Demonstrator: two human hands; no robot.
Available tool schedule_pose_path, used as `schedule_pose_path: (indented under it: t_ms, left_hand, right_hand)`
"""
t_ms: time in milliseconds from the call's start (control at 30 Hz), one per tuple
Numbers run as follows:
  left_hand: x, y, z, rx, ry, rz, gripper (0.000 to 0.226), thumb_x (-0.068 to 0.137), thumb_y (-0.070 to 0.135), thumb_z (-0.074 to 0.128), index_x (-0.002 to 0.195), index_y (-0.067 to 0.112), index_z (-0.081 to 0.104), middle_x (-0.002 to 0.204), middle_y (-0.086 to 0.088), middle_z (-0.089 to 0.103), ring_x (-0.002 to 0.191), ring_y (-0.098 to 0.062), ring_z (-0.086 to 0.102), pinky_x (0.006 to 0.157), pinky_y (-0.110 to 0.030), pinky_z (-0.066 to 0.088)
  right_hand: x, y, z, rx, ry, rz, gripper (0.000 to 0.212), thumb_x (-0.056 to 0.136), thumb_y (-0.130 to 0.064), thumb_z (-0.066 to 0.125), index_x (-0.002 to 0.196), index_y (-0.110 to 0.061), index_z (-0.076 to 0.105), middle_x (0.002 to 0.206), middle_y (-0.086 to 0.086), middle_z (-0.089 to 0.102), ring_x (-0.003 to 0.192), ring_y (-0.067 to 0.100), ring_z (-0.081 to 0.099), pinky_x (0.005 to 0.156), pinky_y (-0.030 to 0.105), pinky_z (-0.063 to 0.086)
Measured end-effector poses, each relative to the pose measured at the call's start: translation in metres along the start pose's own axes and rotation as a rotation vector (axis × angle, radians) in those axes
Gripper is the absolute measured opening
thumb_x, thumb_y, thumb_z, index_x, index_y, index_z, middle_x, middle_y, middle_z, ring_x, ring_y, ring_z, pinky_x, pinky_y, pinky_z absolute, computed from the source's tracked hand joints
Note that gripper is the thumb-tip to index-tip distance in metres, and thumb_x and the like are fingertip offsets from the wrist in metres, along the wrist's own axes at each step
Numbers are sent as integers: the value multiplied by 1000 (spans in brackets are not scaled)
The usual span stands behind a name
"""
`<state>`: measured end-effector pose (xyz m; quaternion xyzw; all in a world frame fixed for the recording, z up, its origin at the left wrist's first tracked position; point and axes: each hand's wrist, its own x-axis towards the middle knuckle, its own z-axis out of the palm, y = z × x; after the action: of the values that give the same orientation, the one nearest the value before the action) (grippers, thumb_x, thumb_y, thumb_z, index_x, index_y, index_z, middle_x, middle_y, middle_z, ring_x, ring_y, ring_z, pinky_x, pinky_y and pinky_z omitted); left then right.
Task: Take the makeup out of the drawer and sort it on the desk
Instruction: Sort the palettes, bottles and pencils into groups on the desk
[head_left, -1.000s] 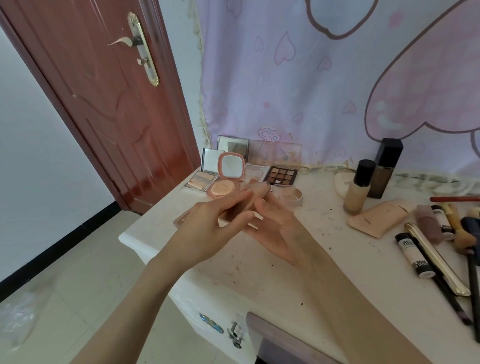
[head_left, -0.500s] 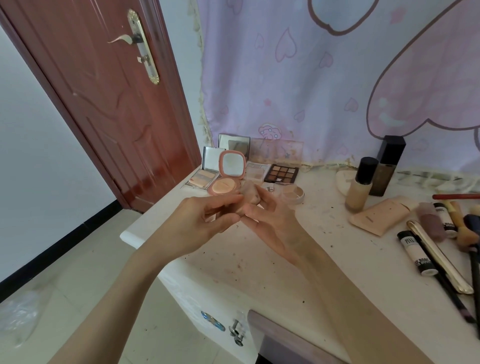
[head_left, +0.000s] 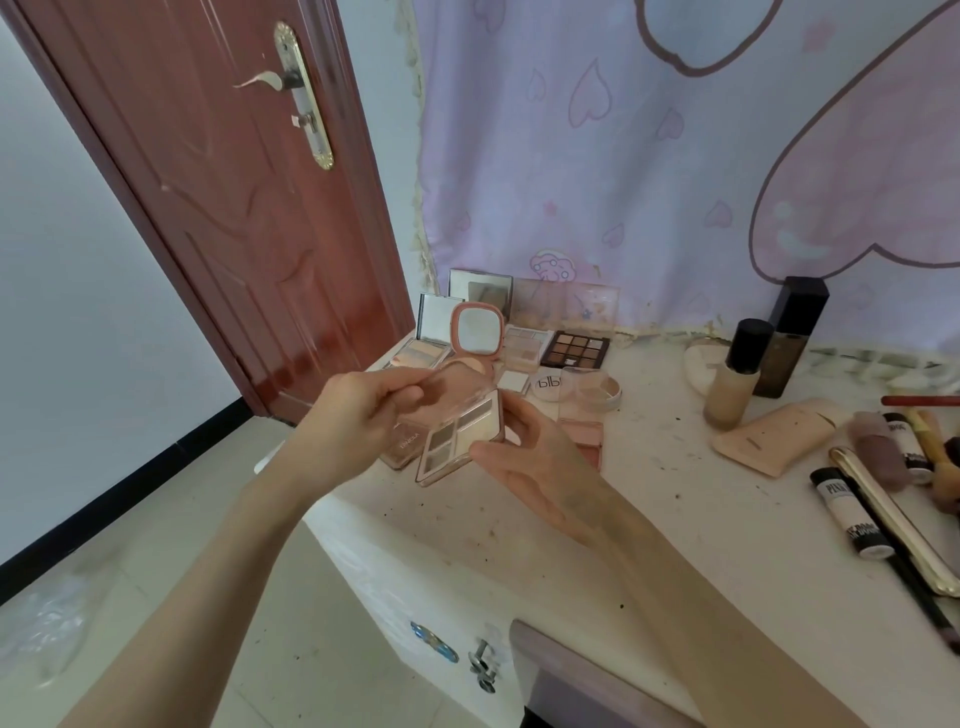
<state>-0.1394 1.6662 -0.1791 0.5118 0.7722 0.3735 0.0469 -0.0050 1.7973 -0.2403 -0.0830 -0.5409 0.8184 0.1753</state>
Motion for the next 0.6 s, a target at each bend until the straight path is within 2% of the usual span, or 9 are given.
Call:
schedule_pose_path:
  t_ms: [100,167,233,300,333,400,467,500,600]
  left_hand:
    - [8,-5,-6,-1,107,-27,24,95,2,46,102,7,67,85,19,67,79,10,63,77,-4,43]
    - [13,-7,-16,42,169,-29,25,93,-2,44,95,7,67,77,24,64,73,16,58,70,1,38]
    - [19,-12,-32,85,213,-26,29,92,-2,44,87,17,65,65,29,61,68,12,57,71,-8,42]
    - [24,-17,-48,108,212,-41,33,92,-2,44,89,23,65,71,29,60,68,1,59,71,-25,46]
    - [26,-20,-55,122,197,-43,34,93,-1,43,89,24,65,77,25,60,71,-7,60,70,-28,47]
    - [30,-28,-66,130,161,-56,42,95,2,41,81,36,62,82,12,62,71,-13,61,55,-28,52]
    - [34,-36,-72,158,146,-59,50,96,5,40,73,46,58,86,2,64,72,-16,61,47,-15,50]
    - [37,-40,-74,192,147,-56,50,96,5,41,73,47,57,87,1,64,75,-17,60,48,-12,48]
    - [45,-50,-76,261,145,-77,35,95,5,41,83,32,60,85,2,61,73,-19,57,44,-14,46]
  right_hand:
    - [3,6,9,-56,-34,23,70,68,-4,70,130,-22,45,128,-5,57,106,13,64,93,33,48]
    - [6,8,16,-156,-86,20,70,73,-2,73,130,-30,44,127,-8,57,108,11,62,93,31,49]
    - [11,9,21,-275,-152,22,55,81,-4,69,119,-39,49,122,-13,60,110,6,60,93,27,49]
    - [17,11,26,-332,-194,17,37,88,-15,61,117,-37,54,121,-10,62,114,6,57,97,26,46]
    - [20,13,30,-314,-175,23,29,92,-22,57,119,-32,57,122,-7,63,115,9,57,100,28,44]
    - [30,19,35,-357,-44,-6,29,96,-30,46,121,-23,59,124,-2,62,120,14,54,104,29,39]
    - [39,23,38,-765,94,-126,35,99,-29,37,129,-19,55,131,-1,56,125,11,47,103,19,31]
    - [44,25,39,-1020,77,-205,38,100,-27,34,132,-15,51,134,0,53,128,13,43,101,18,28]
    - [51,31,41,-1461,-181,-287,39,101,-21,33,138,-10,42,148,3,36,140,18,22,110,21,14]
